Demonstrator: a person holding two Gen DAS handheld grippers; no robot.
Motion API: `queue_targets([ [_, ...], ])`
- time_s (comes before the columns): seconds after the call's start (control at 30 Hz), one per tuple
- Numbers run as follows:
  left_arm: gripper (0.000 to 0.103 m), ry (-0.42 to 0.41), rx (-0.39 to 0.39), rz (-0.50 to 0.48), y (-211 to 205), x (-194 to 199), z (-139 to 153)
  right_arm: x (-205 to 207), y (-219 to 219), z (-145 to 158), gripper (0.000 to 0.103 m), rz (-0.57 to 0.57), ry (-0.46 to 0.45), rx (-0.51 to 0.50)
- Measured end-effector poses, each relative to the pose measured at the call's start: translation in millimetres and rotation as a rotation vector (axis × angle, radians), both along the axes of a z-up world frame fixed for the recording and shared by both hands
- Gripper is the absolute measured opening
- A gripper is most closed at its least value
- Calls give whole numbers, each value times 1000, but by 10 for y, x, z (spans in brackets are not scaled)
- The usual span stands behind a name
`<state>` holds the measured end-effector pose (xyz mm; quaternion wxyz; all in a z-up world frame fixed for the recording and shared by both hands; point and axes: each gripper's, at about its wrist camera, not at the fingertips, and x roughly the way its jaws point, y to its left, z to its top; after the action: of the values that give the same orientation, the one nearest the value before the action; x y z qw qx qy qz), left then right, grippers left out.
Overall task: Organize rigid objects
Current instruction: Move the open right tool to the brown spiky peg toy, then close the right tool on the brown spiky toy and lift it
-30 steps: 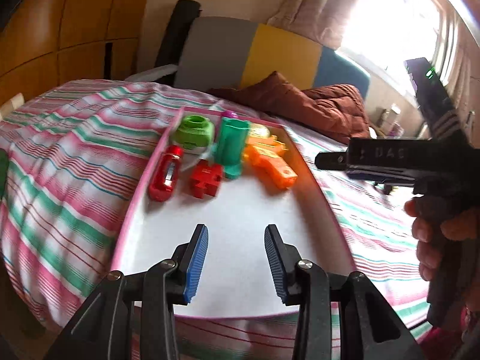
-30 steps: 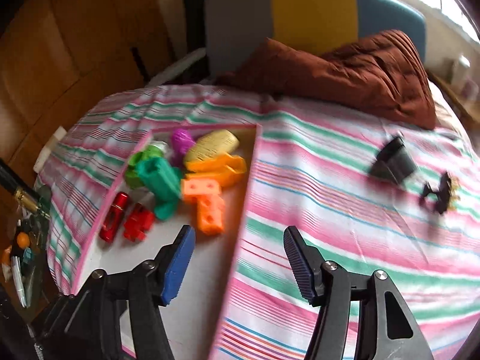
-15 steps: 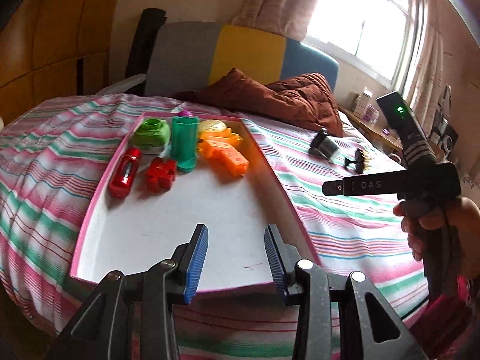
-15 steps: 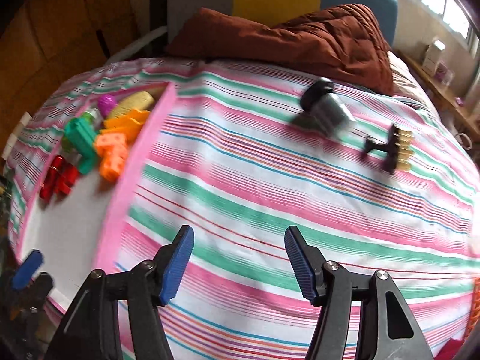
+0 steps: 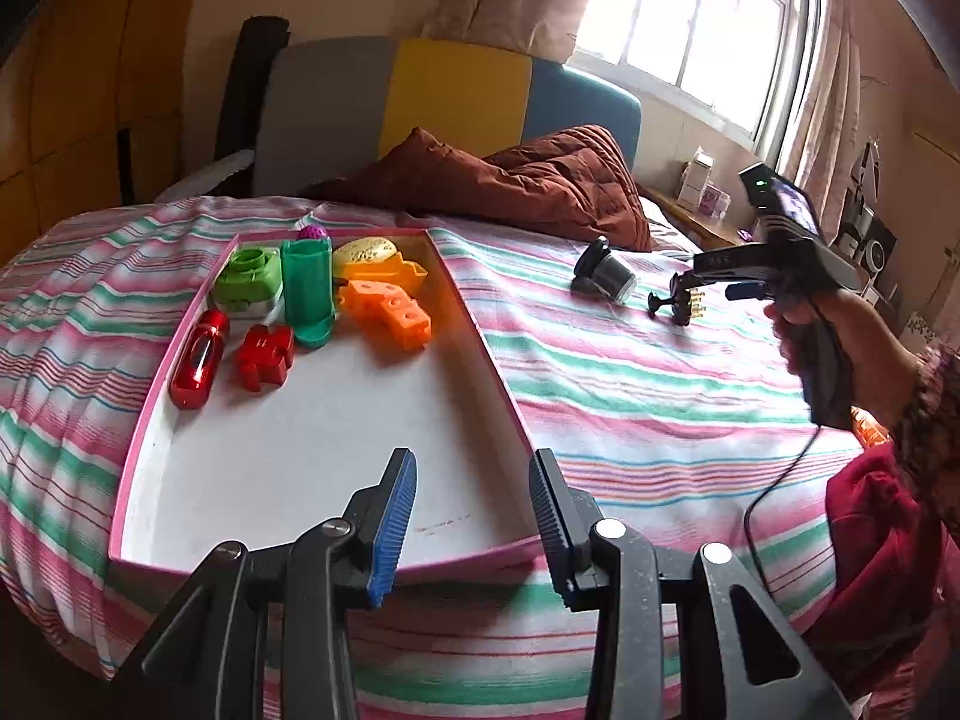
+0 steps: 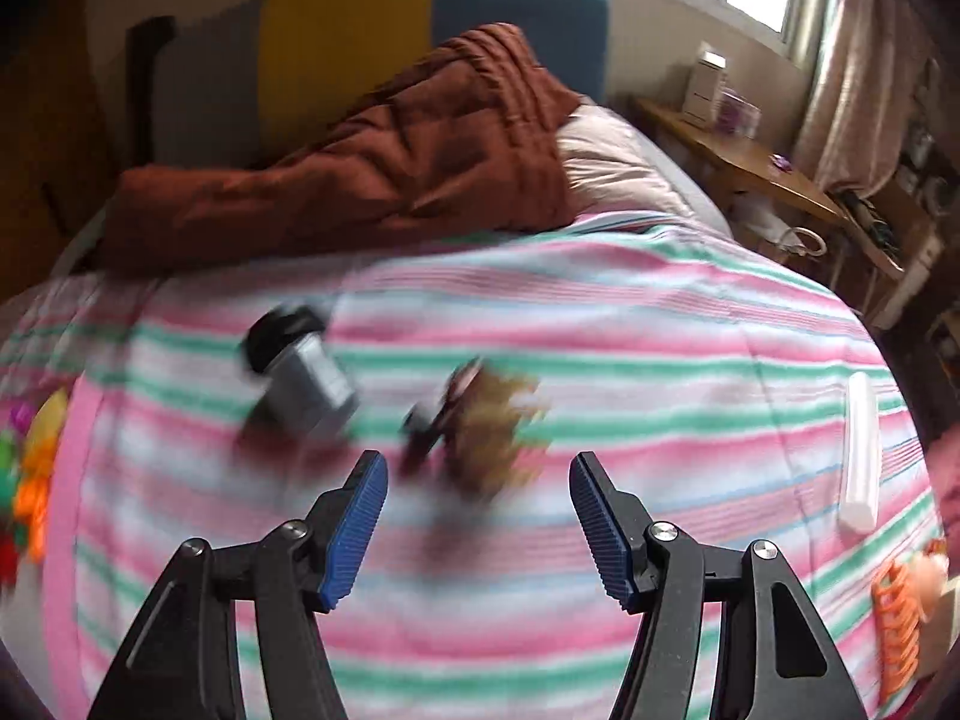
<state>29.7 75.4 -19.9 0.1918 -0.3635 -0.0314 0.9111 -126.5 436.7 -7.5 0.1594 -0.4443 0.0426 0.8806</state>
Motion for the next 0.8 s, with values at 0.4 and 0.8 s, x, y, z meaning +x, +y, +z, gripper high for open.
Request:
queue_targets([
  [0.4,39,-13,-19,-12,136,-50,69,-308,435,-123,57,-62,-67,-63],
  [0.8,39,-21,-38,-60,329,20,4,521,1295,-272,66,-274,79,-412],
])
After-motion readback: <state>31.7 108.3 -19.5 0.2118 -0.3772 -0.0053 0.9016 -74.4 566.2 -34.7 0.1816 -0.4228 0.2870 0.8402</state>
